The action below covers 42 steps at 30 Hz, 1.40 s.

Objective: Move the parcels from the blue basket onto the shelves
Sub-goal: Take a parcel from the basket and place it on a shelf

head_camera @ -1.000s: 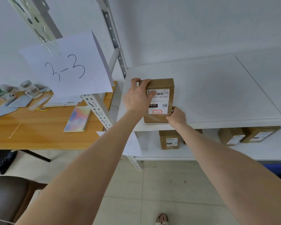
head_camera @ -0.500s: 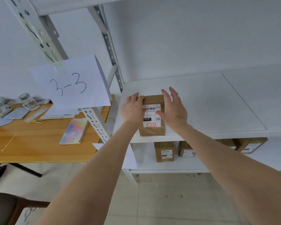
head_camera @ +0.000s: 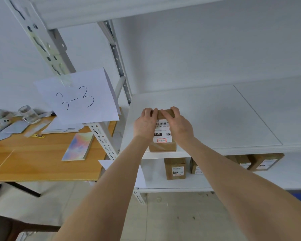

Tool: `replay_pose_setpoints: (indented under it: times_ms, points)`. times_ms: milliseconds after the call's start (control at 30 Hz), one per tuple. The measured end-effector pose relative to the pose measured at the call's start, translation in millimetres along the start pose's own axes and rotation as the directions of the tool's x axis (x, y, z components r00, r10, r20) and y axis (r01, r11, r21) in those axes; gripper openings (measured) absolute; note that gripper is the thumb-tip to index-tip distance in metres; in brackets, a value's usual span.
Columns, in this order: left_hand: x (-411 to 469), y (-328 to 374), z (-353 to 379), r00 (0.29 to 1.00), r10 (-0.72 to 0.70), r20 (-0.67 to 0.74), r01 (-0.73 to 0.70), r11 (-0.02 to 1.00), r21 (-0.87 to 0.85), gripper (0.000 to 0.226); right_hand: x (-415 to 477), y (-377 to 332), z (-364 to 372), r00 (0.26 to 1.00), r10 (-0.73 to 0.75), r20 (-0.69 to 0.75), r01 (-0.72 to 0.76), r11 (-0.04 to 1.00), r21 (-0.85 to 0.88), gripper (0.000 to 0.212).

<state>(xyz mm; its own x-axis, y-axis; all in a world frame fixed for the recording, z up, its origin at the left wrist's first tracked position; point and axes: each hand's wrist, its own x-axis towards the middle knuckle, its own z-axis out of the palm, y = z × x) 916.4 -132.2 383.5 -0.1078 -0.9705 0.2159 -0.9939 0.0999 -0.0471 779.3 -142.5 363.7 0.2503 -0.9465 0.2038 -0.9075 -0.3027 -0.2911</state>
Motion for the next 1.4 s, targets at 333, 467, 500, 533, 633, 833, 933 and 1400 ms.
replay_pose_setpoints:
  times_ms: [333,467,500,533,633,833,933,1400]
  points:
    - [17.8,-4.9,6.3,1.0,0.025,-0.012,-0.025,1.0,0.005,0.068,14.2,2.2,4.1,0.999,0.012,-0.033,-0.011,1.0,0.023,0.067]
    - [27.8,-6.3,7.2,1.0,0.018,-0.001,-0.018,1.0,-0.008,0.071,24.7,4.1,5.9,0.999,0.022,-0.032,-0.022,1.0,0.017,0.066]
    - [30.4,-7.0,7.9,1.0,0.019,-0.003,-0.019,1.0,-0.01,0.072,27.4,4.6,7.0,0.999,0.02,-0.04,-0.02,1.0,0.011,0.066]
    - [32.8,-7.5,8.7,1.0,0.021,-0.005,-0.021,1.0,-0.011,0.073,30.0,5.5,8.2,0.999,0.021,-0.045,-0.02,1.0,0.007,0.065]
    - [40.1,-8.7,12.0,1.0,0.015,-0.019,-0.015,1.0,-0.016,0.071,38.1,8.6,11.0,0.999,0.03,-0.045,-0.03,1.0,0.006,0.065]
    - [59.5,-12.8,18.3,1.0,0.021,-0.023,-0.022,1.0,-0.019,0.072,55.2,10.7,13.1,0.998,0.049,-0.044,-0.048,0.999,0.027,0.064]
    - [68.5,-14.2,21.3,1.0,0.018,-0.018,-0.018,1.0,-0.023,0.071,64.0,11.6,14.8,0.997,0.064,-0.034,-0.063,0.998,0.03,0.065]
    - [69.3,-18.1,27.6,0.997,0.025,-0.068,-0.026,1.0,-0.014,0.066,61.9,3.0,7.2,0.994,0.114,-0.006,-0.113,0.993,0.033,0.077]
